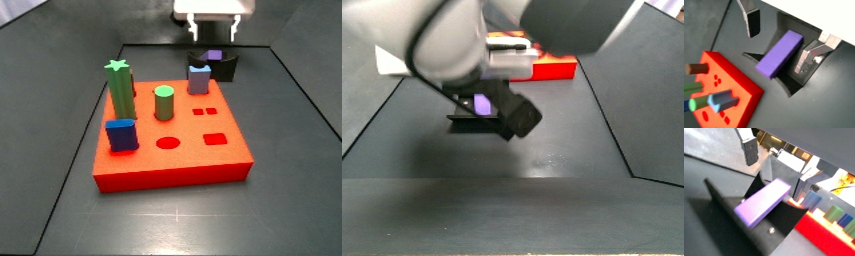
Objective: Pick up the rectangle object. Move up. Place the rectangle object on the fixture. Regrasp the rectangle object. Move to above the board. Insert the rectangle object.
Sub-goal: Regrasp the rectangle object.
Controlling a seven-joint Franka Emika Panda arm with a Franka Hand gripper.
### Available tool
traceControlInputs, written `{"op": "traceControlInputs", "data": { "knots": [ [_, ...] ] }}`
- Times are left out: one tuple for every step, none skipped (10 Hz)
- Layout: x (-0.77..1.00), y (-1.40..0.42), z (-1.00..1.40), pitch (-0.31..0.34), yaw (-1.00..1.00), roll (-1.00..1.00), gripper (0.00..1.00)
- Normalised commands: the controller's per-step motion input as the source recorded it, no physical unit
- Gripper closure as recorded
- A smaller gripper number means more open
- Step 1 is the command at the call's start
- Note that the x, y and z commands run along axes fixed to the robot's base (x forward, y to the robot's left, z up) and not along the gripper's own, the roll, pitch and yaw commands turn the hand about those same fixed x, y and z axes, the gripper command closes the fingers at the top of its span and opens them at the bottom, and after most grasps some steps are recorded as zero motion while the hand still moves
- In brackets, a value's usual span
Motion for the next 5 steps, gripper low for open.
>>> {"op": "traceControlInputs", "data": {
  "knots": [
    [-0.03,0.00,0.37,0.071,-0.01,0.05,0.00],
    [-0.03,0.00,0.25,0.069,-0.02,0.05,0.00],
    [-0.09,-0.91,1.00,0.066,0.03,1.00,0.00],
    [-0.09,-0.92,1.00,0.065,0.03,1.00,0.00],
    [-0.12,-0.92,1.00,0.050,0.03,1.00,0.00]
  ]
}}
